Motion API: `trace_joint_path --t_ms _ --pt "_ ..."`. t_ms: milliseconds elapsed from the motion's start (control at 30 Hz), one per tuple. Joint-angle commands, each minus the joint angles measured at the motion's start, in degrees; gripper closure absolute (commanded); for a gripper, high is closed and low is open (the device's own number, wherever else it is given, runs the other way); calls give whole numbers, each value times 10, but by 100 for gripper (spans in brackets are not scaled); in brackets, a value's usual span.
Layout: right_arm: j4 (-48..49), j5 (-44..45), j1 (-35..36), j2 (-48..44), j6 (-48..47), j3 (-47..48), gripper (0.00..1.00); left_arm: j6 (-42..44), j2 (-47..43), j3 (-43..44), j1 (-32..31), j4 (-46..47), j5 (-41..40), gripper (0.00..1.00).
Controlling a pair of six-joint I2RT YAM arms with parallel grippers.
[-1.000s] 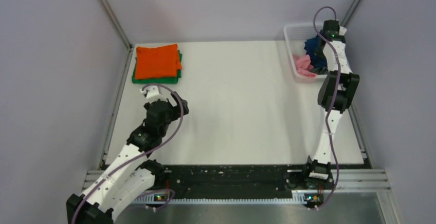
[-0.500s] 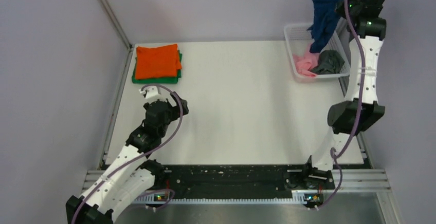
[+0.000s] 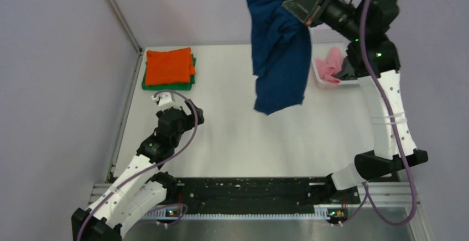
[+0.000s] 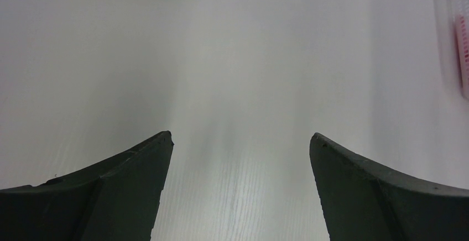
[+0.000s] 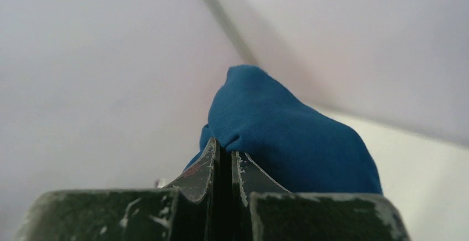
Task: Fold and stack the t-shirts
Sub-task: Move the tshirt to the center of the board, then flatten out the tshirt
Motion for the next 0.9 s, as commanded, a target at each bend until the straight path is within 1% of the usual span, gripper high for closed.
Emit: trace_joint_path --t_ms 0,100,167,200,233,267,300,333,367,400,433,467,533,567,600,633,700,733,767,867 --pt "65 -50 79 -43 52 -153 100 -16 -25 20 2 3 -20 1" --pt "143 -43 97 -118 80 -361 100 -20 -46 21 2 -11 -42 1" --pt "169 9 98 -168 75 -503 99 -25 -59 21 2 -21 -62 1" --pt "156 72 97 -188 58 -566 91 -28 -65 21 2 -27 -69 1" --pt "128 129 97 -204 42 -616 76 -32 -69 22 2 -35 -74 1" --pt "99 193 96 -221 30 -654 56 -36 -72 27 2 -48 -75 1" --pt "71 254 94 -231 22 -683 39 -44 -72 33 2 -67 -71 1" --pt "48 312 95 -242 14 -703 30 -53 -71 40 2 -88 -63 1" --pt "31 350 94 -255 5 -716 23 -60 -69 45 2 -108 -50 1" --pt "20 373 95 -270 -3 -724 12 -70 -66 48 2 -129 -31 1" --pt "14 387 95 -286 -9 -729 5 -84 -62 45 2 -146 -16 1" --pt "14 392 95 -304 -14 -731 2 -99 -59 38 2 -154 9 1" --pt "21 385 95 -334 -37 -735 1 -114 -48 13 2 -140 81 1" --pt "26 366 96 -342 -55 -737 1 -117 -40 -4 1 -118 126 1" --pt "36 334 96 -347 -89 -738 1 -119 -26 -22 1 -94 167 1" --pt "42 296 97 -347 -110 -740 1 -121 -14 -34 -1 -66 228 1" --pt "55 217 106 -335 -137 -746 1 -117 11 -54 -12 -7 285 3" --pt "59 198 114 -327 -146 -749 1 -114 24 -60 -19 19 310 3" --pt "59 194 123 -318 -156 -751 1 -107 40 -64 -27 37 318 3" --pt "60 217 146 -282 -166 -750 1 -93 98 -64 -39 67 316 3"
